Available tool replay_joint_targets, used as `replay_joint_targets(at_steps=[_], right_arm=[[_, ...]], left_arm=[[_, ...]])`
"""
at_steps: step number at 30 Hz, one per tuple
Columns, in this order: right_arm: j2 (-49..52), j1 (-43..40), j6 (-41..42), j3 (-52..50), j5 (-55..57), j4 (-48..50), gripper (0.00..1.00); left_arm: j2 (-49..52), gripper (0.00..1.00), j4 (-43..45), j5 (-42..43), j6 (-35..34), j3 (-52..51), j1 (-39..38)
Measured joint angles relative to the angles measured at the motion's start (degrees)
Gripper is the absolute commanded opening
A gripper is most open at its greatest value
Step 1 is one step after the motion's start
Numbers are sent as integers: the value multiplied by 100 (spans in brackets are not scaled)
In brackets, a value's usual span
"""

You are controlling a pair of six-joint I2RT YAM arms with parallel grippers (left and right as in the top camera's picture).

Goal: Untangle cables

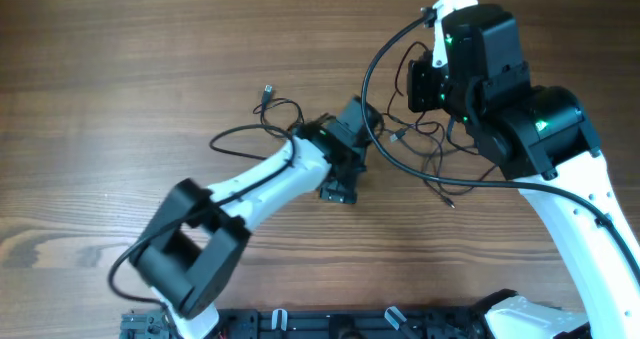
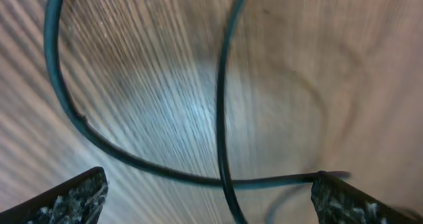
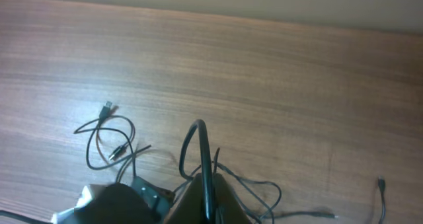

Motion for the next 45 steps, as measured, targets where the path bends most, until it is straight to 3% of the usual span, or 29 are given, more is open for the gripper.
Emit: replay_joint_targets(at_steps=[1,2,5,8,11,13,15,17,20,25,29,34,38,39,41,45], right_arm=[[0,0,0,0,0,-48,4],[0,0,0,0,0,-103,4],[0,-26,101,0,2,-101,4],[-7,-704,326,0,96,-98,4],[-17,-2441,793,0,260,-122,4],[-17,-3383,1080,0,254,-192,4],[-22,-4138,1241,0,0,-289,4],[-24,-4365,1263,0,-487,-400,5],[11,-4232,1250,0,-984,-595,5],[723,-3801,907,-232,-1963,-588,5],[1550,-2806,306,-326,-2605,-433,6],[2581,-1499,142,-330,-2599,-273,9],[3442,-933,129,-330,-2538,-190,14],[3606,-828,129,-330,-2498,-186,16],[3895,-595,127,-330,-2376,-181,39],[4181,-157,94,-334,-1834,-203,49]], left_arm=[[146,26,33,-155,-31,0,-57],[363,4,31,-393,-118,0,-63],[389,4,-31,-870,164,7,46],[402,4,-195,-1773,1320,7,494],[46,4,-557,-2391,3091,-11,1626],[-323,6,-581,-2608,3779,-11,2518],[-516,4,-595,-2568,4113,-9,3226],[-527,4,-603,-2129,4277,-9,3853],[-527,5,-614,-1416,4387,-9,4371],[-527,14,-708,-973,4441,-9,4229],[-527,18,-610,-892,4468,-9,3904],[-527,27,-579,-861,4492,-9,3727],[-527,33,-577,-861,4492,-11,3724],[-527,34,-577,-861,4494,-9,3724],[-527,35,-577,-861,4494,-9,3724],[-527,37,-577,-861,4494,-11,3724]])
